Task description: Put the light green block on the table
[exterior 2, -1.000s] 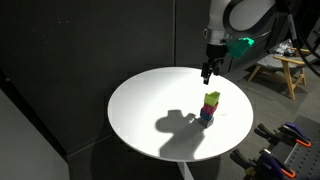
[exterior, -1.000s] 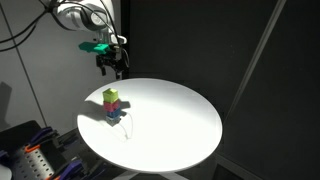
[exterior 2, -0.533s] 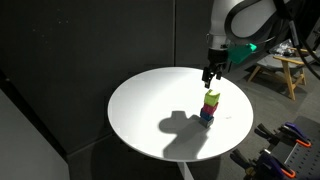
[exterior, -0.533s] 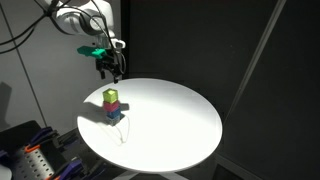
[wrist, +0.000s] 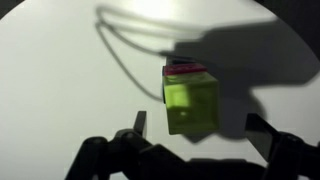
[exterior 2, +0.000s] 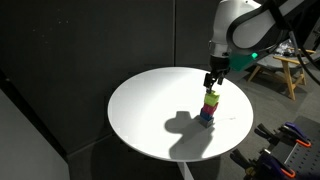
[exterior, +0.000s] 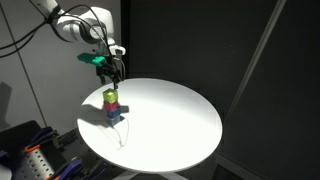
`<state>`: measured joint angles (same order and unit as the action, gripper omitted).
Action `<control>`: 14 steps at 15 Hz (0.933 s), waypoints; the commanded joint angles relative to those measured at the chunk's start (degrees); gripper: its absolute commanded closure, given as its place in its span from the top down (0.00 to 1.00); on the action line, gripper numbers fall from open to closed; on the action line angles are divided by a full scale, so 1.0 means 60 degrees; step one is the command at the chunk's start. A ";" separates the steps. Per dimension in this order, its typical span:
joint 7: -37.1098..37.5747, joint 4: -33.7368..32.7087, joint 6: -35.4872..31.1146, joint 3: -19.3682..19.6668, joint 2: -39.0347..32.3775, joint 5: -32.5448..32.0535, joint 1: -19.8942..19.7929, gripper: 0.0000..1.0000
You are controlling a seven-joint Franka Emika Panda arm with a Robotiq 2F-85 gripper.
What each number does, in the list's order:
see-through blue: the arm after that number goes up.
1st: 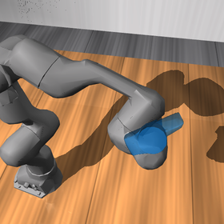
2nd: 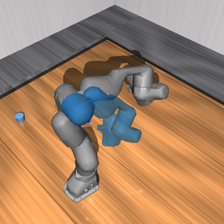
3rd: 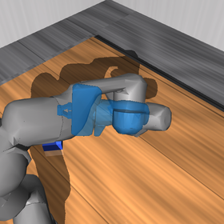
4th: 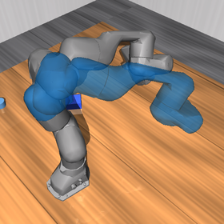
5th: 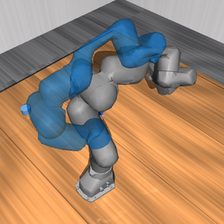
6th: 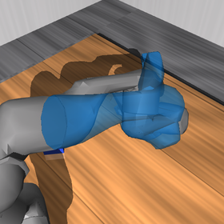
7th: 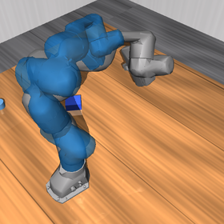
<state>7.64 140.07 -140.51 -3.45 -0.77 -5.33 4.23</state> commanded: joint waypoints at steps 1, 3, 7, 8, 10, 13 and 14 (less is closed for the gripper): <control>0.0006 0.0080 -0.0491 0.0047 -0.0177 0.0009 -0.0070 1.00; -0.0043 0.0072 -0.0696 0.0070 -0.0311 0.0044 -0.0065 1.00; -0.0161 0.0033 -0.0942 0.0074 -0.0482 0.0101 -0.0051 1.00; -0.0225 0.0040 -0.0976 0.0069 -0.0504 0.0105 -0.0049 1.00; -0.0325 0.0066 -0.1018 0.0067 -0.0533 0.0082 -0.0048 1.00; -0.0476 0.0075 -0.1024 0.0077 -0.0624 0.0062 -0.0059 1.00; -0.0497 0.0079 -0.1033 0.0083 -0.0647 0.0042 -0.0061 1.00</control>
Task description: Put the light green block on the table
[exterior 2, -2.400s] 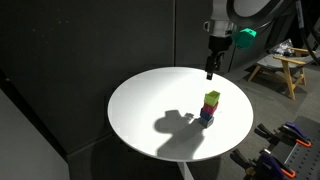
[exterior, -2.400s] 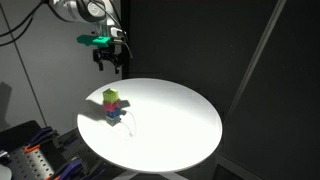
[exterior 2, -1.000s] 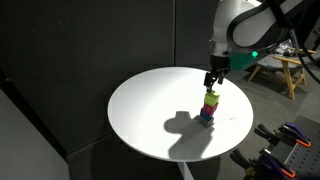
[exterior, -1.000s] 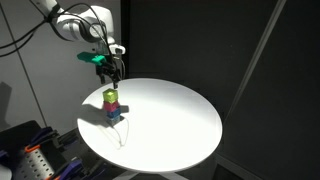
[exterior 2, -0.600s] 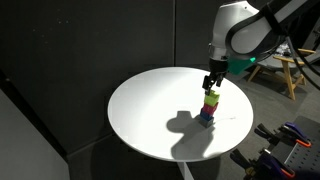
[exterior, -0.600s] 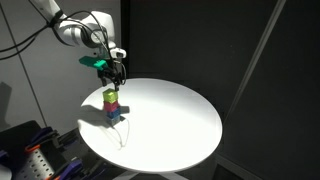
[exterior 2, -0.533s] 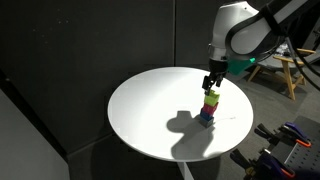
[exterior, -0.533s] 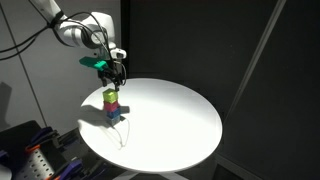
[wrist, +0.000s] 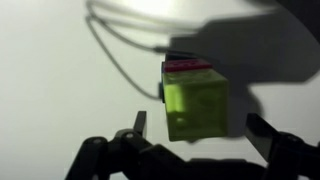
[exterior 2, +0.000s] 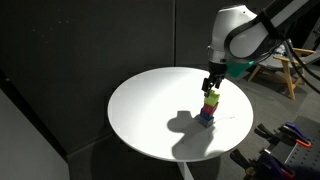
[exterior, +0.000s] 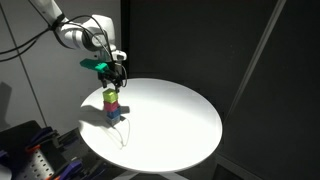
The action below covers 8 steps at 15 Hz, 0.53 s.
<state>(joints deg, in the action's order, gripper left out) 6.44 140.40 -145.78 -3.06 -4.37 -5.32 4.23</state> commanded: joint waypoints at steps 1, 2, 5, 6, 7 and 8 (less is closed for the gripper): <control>-0.0318 0.0025 -0.0162 0.0021 -0.0073 0.0043 -0.0065 1.00; -0.0297 0.0022 -0.0159 0.0027 -0.0101 0.0015 -0.0062 1.00; -0.0267 0.0022 -0.0157 0.0030 -0.0166 -0.0017 -0.0052 1.00; -0.0251 0.0020 -0.0158 0.0034 -0.0186 -0.0035 -0.0050 1.00; -0.0242 0.0018 -0.0159 0.0037 -0.0215 -0.0046 -0.0048 1.00; -0.0238 0.0012 -0.0159 0.0040 -0.0251 -0.0048 -0.0048 1.00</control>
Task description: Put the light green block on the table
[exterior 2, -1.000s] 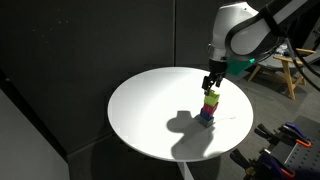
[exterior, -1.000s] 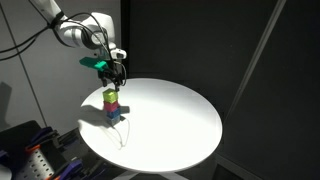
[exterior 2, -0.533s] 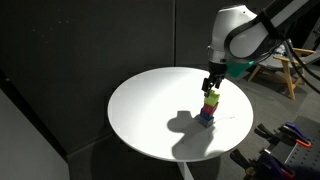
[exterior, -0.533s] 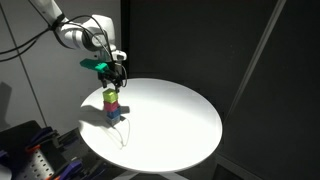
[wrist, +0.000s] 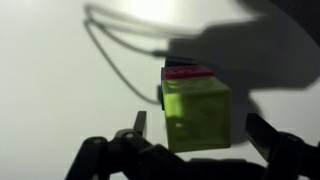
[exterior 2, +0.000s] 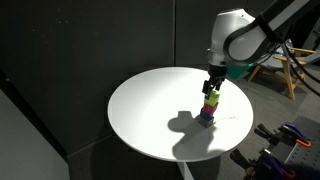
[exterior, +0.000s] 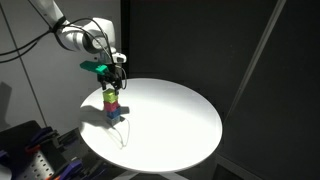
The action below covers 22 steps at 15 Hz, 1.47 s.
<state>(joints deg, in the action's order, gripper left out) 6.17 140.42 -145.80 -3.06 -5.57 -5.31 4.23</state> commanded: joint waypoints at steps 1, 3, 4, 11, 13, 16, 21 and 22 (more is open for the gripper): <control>-0.0184 0.0007 -0.0158 0.0043 -0.0080 -0.0055 -0.0047 1.00; -0.0154 0.0012 -0.0178 0.0053 -0.0118 -0.0096 -0.0041 1.00; -0.0143 0.0009 -0.0185 0.0059 -0.0135 -0.0109 -0.0039 0.88; -0.0070 -0.0042 -0.0077 0.0080 -0.0090 -0.0139 -0.0019 0.31; -0.0114 -0.0060 0.0019 0.0071 -0.0011 -0.0098 -0.0024 0.28; -0.0184 -0.0072 0.0184 0.0049 0.0142 -0.0079 -0.0017 0.27; -0.0484 -0.0128 0.0651 -0.0006 0.0608 0.0121 -0.0032 0.27; -0.0590 -0.0143 0.0820 -0.0019 0.0748 0.0184 -0.0036 0.27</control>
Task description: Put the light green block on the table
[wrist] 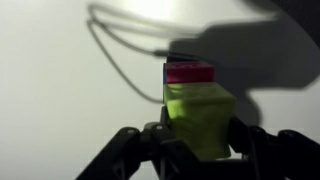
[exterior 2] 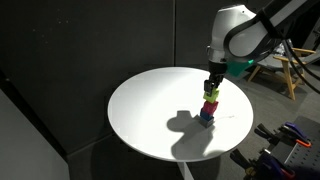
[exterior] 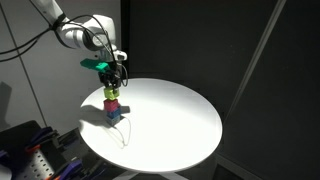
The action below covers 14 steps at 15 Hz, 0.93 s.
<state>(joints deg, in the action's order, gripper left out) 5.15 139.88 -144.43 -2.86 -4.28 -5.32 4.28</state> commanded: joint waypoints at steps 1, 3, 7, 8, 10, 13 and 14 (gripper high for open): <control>-0.0526 -0.0084 0.0799 -0.0061 0.0658 0.0237 -0.0045 0.27; -0.0648 -0.0144 0.1236 -0.0059 0.0900 0.0239 -0.0045 0.27; -0.0659 -0.0244 0.1981 -0.0011 0.1375 0.0195 -0.0084 0.27; -0.0617 -0.0259 0.2105 0.0012 0.1488 0.0191 -0.0105 0.27; -0.0547 -0.0292 0.2257 0.0076 0.1653 0.0242 -0.0158 0.27; -0.0534 -0.0369 0.2442 0.0197 0.1791 0.0289 -0.0292 0.27; -0.0518 -0.0399 0.2483 0.0245 0.1811 0.0290 -0.0356 0.27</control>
<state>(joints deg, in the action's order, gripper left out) 2.93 138.53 -132.06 -2.05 5.27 -4.91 3.21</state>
